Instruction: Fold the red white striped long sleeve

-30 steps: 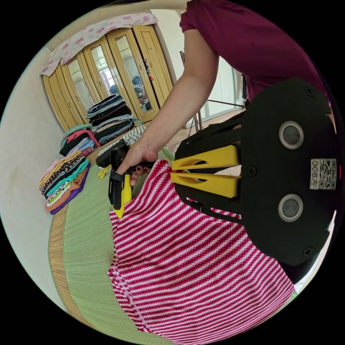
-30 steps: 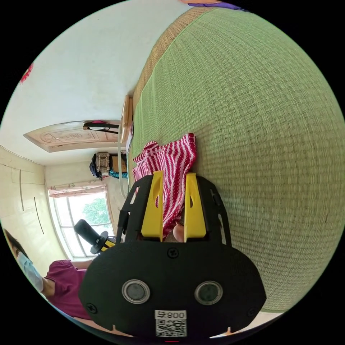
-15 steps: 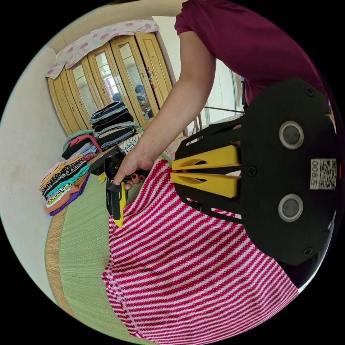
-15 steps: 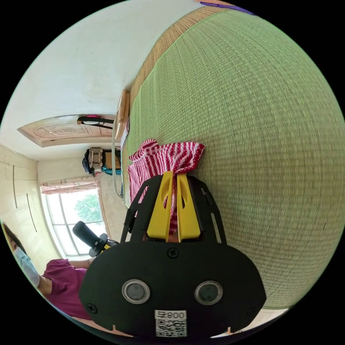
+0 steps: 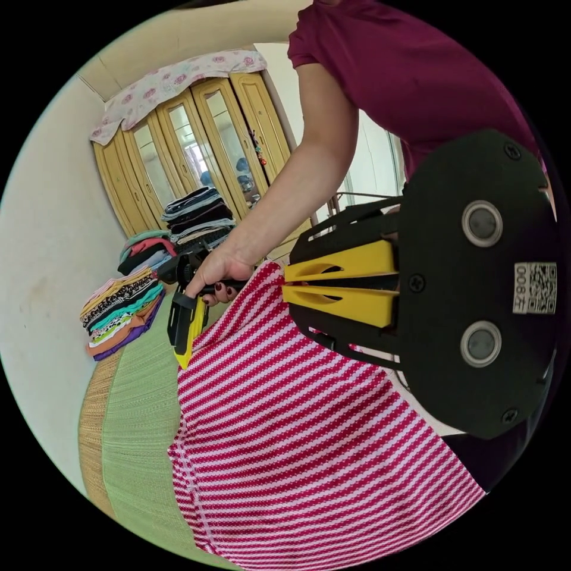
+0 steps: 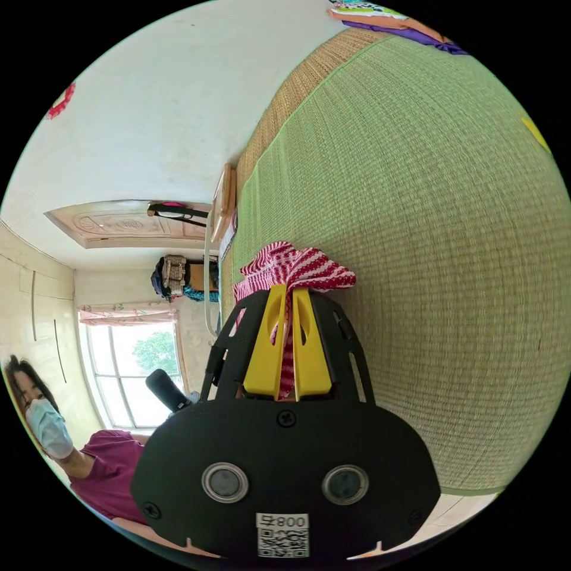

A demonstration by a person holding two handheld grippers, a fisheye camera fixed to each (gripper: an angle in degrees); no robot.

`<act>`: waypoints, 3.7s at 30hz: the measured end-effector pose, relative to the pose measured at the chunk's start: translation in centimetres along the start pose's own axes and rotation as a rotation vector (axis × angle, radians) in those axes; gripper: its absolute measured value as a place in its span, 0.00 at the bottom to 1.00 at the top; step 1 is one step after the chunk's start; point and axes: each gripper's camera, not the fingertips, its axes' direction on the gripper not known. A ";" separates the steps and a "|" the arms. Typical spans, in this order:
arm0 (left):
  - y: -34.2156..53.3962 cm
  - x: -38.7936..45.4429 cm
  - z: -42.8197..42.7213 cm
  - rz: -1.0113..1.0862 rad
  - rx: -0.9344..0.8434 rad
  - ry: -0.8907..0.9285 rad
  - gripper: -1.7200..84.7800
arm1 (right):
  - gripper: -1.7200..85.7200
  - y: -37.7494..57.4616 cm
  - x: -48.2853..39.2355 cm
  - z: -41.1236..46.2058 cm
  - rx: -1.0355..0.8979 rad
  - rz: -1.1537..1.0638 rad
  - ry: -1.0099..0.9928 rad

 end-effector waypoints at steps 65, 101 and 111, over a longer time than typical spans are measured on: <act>49.5 -30.5 -43.8 -0.693 0.550 0.030 0.03 | 0.11 -4.7 -74.9 27.2 -0.638 -0.647 0.523; 50.6 -30.0 -44.8 -0.595 0.513 -0.034 0.02 | 0.03 4.7 -81.5 26.0 -0.481 -1.033 0.910; 49.2 -29.1 -44.2 -0.582 0.507 -0.073 0.02 | 0.08 2.1 -76.5 25.6 -0.517 -0.919 0.855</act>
